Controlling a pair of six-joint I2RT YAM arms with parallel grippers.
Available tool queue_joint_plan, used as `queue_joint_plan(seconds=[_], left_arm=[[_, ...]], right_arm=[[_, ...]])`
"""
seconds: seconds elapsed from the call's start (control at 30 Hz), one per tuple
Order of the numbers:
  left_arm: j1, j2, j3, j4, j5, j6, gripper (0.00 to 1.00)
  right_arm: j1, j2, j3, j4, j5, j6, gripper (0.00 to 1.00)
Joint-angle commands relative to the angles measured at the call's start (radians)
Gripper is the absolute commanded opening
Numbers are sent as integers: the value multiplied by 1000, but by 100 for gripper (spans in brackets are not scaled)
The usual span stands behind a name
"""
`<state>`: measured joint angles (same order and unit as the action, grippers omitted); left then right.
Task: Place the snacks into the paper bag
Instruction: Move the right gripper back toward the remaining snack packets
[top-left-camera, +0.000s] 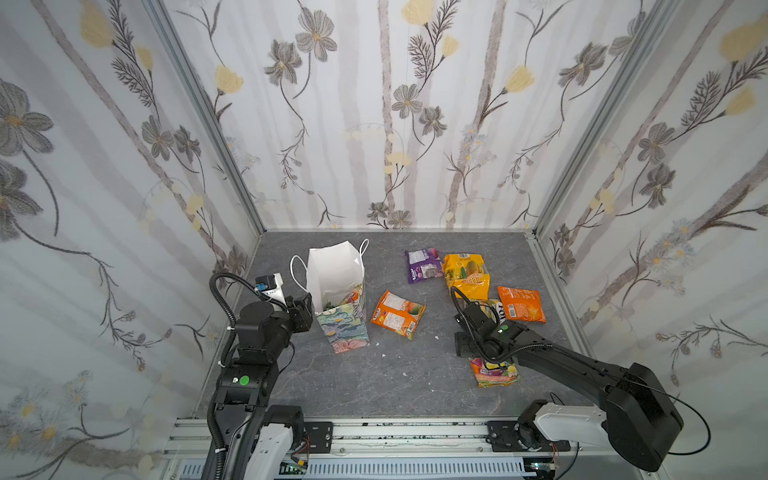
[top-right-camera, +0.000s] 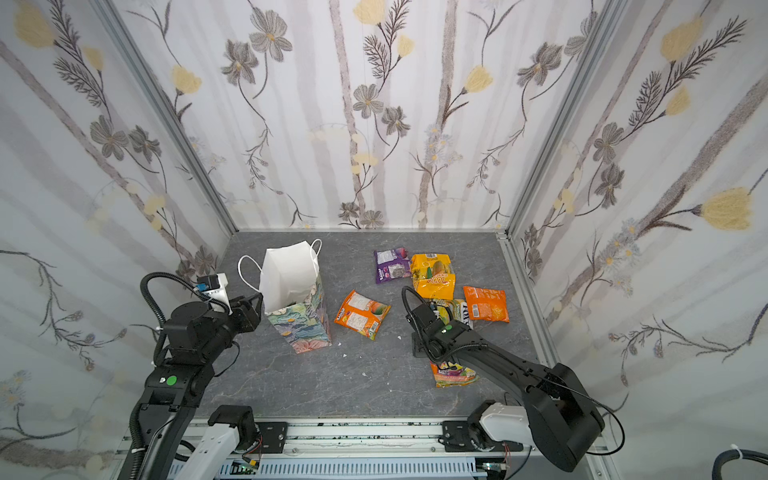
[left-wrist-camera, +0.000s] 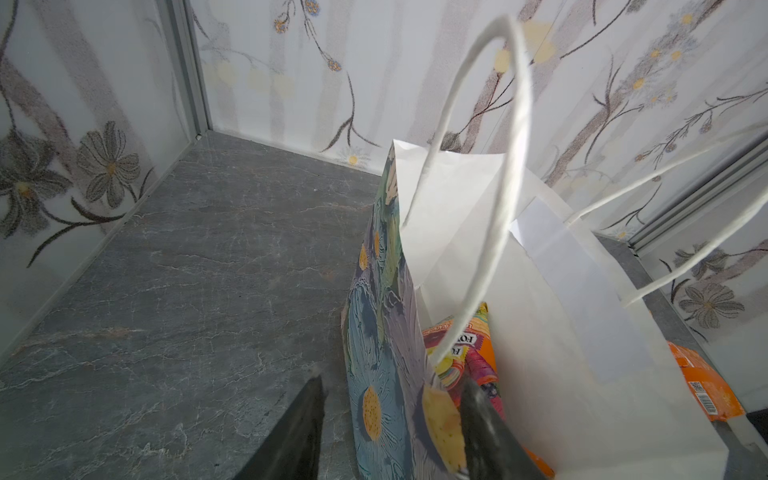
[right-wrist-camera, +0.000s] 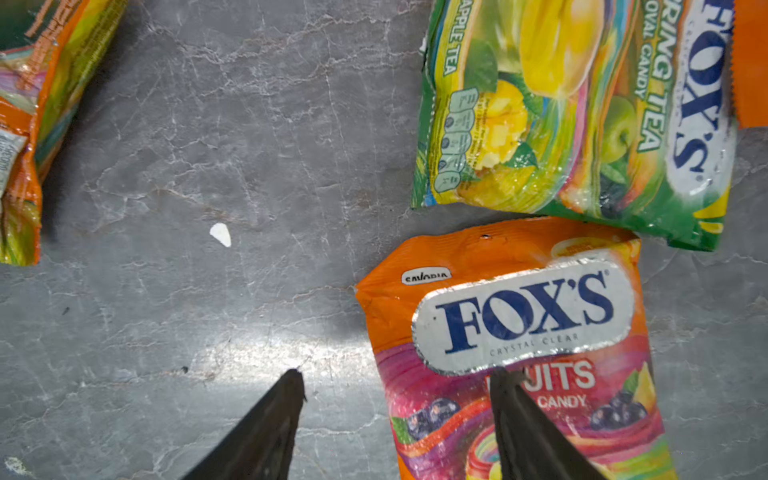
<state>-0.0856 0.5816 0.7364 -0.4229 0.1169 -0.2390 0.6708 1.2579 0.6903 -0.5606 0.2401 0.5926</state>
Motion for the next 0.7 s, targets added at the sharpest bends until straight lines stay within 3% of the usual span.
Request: queue_joint_plan(seconds=[0.0,0.5,0.67], left_arm=[[0,2,-2,22,-7,1,52],[0,18,-5,27,0,2,52],[0,18,-3,26,-5,2,52]], right_arm=[[-14,3,-30,70,-26,3,71],[-25,-16,-126,208,-139,10,67],[-10,-28,-142,311,-244,14,64]])
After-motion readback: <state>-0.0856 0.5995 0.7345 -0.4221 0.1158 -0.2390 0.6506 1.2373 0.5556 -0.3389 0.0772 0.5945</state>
